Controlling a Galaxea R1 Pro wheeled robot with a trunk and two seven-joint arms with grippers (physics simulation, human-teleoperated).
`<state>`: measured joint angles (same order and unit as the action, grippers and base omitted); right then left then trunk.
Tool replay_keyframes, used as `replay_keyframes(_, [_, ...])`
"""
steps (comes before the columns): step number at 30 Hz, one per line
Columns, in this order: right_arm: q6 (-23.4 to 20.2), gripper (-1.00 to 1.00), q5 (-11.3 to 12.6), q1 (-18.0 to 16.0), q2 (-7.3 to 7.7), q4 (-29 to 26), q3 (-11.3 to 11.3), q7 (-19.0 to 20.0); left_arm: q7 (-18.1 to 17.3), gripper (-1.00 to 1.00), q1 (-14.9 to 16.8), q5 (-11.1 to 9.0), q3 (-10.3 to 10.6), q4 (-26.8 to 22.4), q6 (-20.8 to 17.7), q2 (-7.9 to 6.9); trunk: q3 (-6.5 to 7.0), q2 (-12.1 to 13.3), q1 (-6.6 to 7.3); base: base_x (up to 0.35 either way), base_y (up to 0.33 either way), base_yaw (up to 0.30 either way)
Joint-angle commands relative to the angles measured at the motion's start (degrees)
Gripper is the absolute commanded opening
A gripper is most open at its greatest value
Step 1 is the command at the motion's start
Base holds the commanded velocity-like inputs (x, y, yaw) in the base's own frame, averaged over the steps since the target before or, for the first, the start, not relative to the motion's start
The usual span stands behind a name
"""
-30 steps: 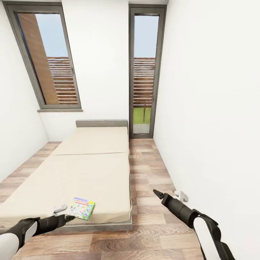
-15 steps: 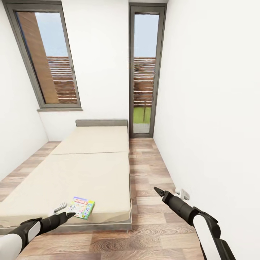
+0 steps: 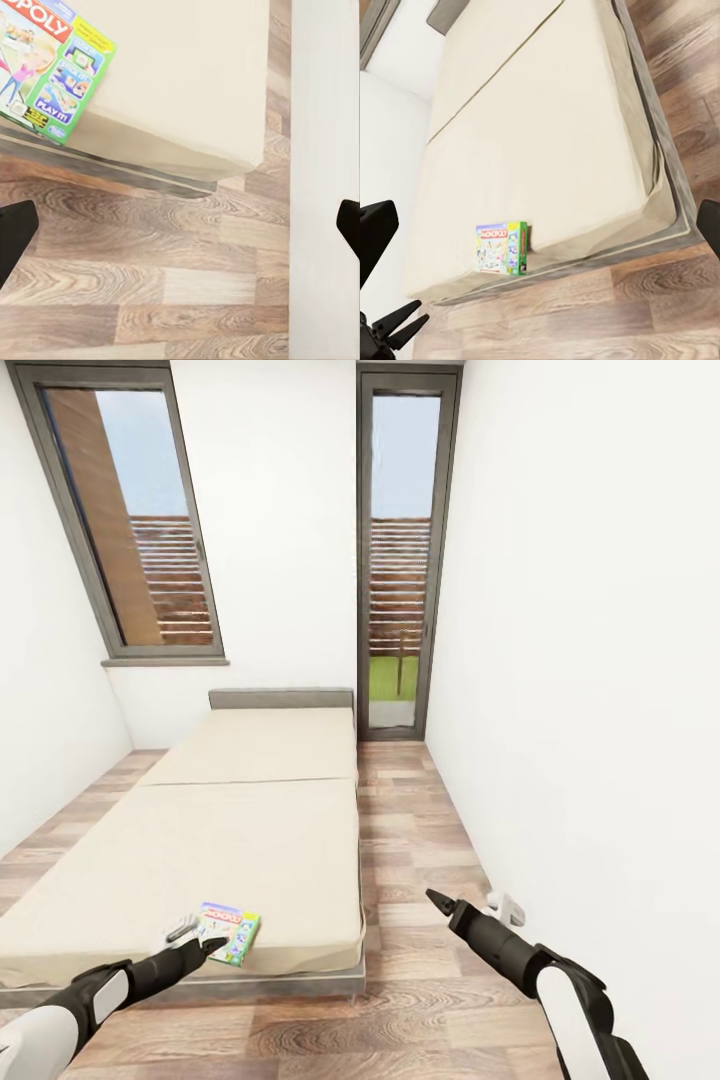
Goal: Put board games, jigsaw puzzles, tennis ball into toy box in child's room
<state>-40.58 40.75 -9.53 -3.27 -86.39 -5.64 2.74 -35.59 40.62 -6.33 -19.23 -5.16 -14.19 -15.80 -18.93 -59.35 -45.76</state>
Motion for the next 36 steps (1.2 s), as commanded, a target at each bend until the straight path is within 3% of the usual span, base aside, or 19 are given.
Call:
replay_keyframes(1, [-0.38, 1.0, -0.12, 0.01, -0.11, -0.07, 0.02, 0.31, -0.88, 1.0, 0.01, -0.67, 0.04, -0.03, -0.62, 0.01, -0.26, -0.46, -0.23, 0.0, 0.0, 0.0])
replay_keyframes(10, [-0.65, 1.0, -0.14, 0.12, -0.08, -0.4, 0.27, 0.41, -2.89, 1.0, 0.04, -0.83, 0.0, -0.03, -0.75, -0.25, -1.87, -4.07, -2.21, 0.0, 0.0, 0.0])
replay_keyframes(18, [-1.02, 1.0, -0.07, 0.16, -0.02, -0.67, 0.2, 0.63, -8.72, 1.0, 0.05, -0.79, 0.03, -0.03, -1.18, -1.39, -3.31, -7.28, -3.96, 0.0, 0.0, 0.0])
replay_keyframes(26, [-1.51, 1.0, 0.12, 0.11, 0.18, -0.74, 0.11, 0.74, -10.82, 1.0, 0.04, -0.74, 0.05, -0.03, -4.01, -1.61, -5.12, -10.49, -5.72, 0.0, 0.0, 0.043])
replay_keyframes(36, [-2.17, 1.0, 5.11, 0.04, 0.79, -0.71, -0.17, 0.69, -11.06, 1.0, 0.04, -0.77, 0.07, -0.03, -4.68, -1.58, -7.75, -14.5, -7.92, 0.0, 0.0, 0.09])
